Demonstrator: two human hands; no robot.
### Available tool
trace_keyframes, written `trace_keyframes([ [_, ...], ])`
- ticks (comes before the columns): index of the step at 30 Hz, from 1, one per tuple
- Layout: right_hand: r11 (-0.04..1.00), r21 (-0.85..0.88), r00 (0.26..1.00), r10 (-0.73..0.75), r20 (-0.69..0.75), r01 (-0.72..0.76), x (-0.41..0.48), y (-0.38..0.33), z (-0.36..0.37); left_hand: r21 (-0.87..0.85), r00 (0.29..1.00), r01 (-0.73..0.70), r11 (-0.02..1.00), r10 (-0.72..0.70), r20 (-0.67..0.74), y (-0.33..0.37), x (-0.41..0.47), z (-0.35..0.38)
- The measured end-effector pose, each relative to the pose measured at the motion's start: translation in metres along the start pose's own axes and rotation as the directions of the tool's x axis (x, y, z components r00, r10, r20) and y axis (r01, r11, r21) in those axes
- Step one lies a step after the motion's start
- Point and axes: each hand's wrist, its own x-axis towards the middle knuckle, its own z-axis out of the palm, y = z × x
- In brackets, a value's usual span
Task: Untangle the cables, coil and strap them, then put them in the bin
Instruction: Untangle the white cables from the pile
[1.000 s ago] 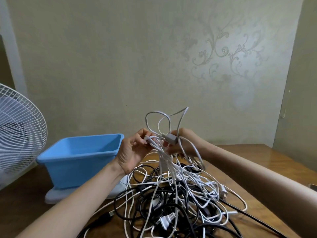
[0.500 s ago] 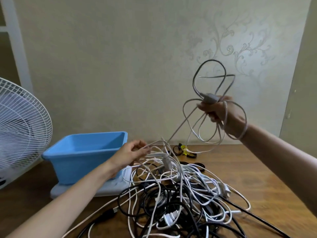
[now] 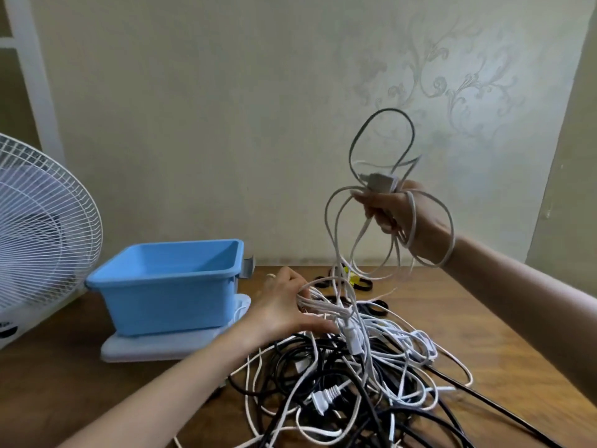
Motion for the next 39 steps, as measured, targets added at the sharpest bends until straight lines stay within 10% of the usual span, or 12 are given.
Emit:
trace_keyframes([
  [17,0.989,-0.144,0.961,0.058,0.27,-0.019,-0.032,0.015,0.008,-0.41,0.994,0.107,0.906,-0.091,0.059,0.015,-0.022,0.044],
  [23,0.986,-0.169,0.967,0.059,0.249,-0.016,-0.036,0.016,0.001,0.333,0.985,0.025,0.942,0.033,-0.168,0.021,-0.069,0.031],
  [27,0.985,-0.168,0.97,0.076,0.23,-0.037,-0.037,0.014,-0.001,0.334,0.822,-0.088,0.938,0.258,-0.508,0.019,-0.094,0.032],
  [30,0.987,-0.151,0.97,0.081,0.228,-0.047,-0.038,0.013,0.002,-0.157,0.975,0.166,0.974,-0.186,-0.122,0.024,-0.09,0.041],
  [33,0.988,-0.149,0.97,0.079,0.229,-0.045,-0.041,0.01,0.004,-0.596,0.89,0.457,0.66,-0.338,0.307,0.022,-0.07,0.052],
  [35,0.987,-0.151,0.972,0.08,0.222,-0.047,-0.042,0.008,0.003,-0.715,0.86,0.503,0.485,-0.364,0.358,0.024,-0.059,0.053],
  [39,0.987,-0.157,0.974,0.079,0.21,-0.046,-0.041,0.006,0.0,-0.689,0.872,0.479,0.545,-0.384,0.303,0.024,-0.042,0.053],
])
